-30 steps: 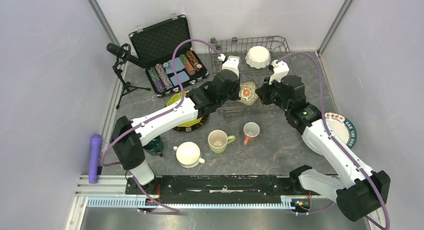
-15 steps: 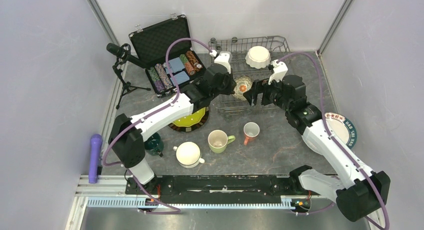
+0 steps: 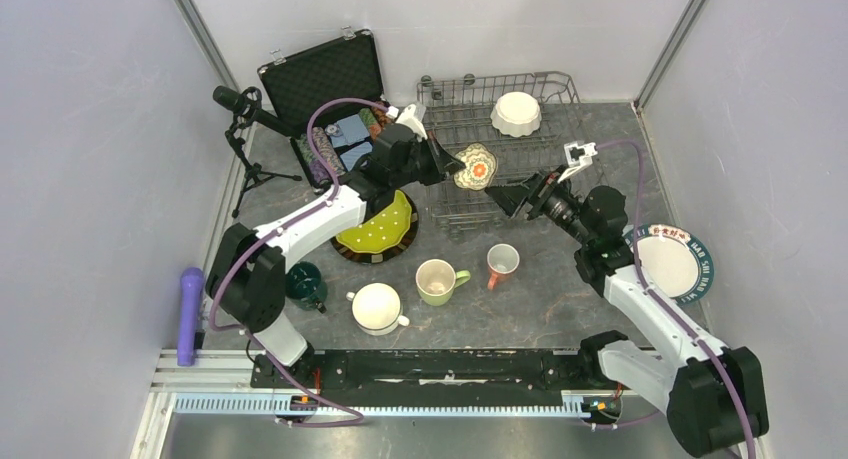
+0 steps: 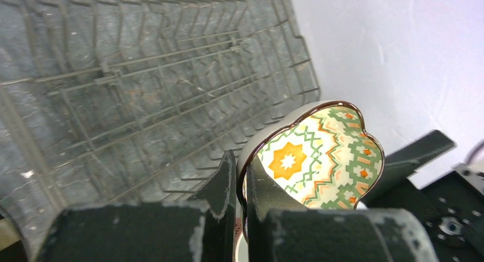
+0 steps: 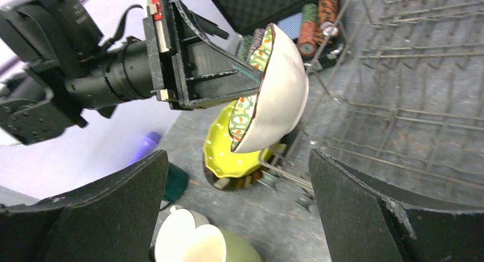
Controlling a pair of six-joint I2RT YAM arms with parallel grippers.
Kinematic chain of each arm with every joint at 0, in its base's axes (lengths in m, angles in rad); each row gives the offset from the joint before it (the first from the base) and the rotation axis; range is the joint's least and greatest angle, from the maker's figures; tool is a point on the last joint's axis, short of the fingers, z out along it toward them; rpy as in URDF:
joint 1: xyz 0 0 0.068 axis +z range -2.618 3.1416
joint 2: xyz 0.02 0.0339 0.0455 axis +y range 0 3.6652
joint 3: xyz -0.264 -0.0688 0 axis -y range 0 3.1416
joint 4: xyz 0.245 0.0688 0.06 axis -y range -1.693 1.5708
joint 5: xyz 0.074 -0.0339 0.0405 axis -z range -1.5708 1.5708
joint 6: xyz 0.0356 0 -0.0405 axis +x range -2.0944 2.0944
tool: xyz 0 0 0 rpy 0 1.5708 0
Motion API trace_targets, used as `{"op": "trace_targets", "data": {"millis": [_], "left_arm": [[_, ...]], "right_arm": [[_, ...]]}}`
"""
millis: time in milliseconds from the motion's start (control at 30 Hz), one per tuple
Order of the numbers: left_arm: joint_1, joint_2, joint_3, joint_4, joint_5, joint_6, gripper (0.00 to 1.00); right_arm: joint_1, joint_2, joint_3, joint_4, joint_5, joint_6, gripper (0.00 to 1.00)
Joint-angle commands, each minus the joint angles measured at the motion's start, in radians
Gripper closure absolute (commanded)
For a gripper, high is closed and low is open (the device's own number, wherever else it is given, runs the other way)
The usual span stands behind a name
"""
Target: Load the mixed dishes into the dish rack
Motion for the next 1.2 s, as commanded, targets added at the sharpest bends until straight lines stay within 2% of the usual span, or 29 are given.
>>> {"op": "trace_targets", "data": {"millis": [0,300,733,867,967,1100,1167], "left_arm": [[-0.003,-0.077,0.007,0.150,0.121,-0.107,0.98],[-0.003,-0.082,0.003,0.188,0.186,-0.154,0.98],[-0.003,-0.083,0.001,0.200,0.211,-0.152,0.98],[-0.003,-0.084,-0.001,0.201,0.213,-0.148,0.98],[-0.003,-0.084,-0.002,0.200,0.217,-0.144,0.98],[-0.003,-0.080,-0.002,0.208,0.225,-0.144,0.98],[-0.003,-0.077,-0.002,0.214,0.227,-0.143,0.98]], "right_arm": [[-0.001,0.026,-0.022,0.300,-0.053,0.137,0.02],[-0.003,0.042,-0.058,0.368,0.021,0.208,0.04],[-0.003,0.115,-0.087,0.586,0.009,0.406,0.22],[-0.003,0.119,-0.082,0.571,0.018,0.405,0.30],[-0.003,0.110,-0.082,0.545,0.033,0.399,0.40],[-0.004,0.108,-0.052,0.442,0.051,0.361,0.85],[-0.004,0.107,-0.044,0.421,0.057,0.348,0.95]]}}
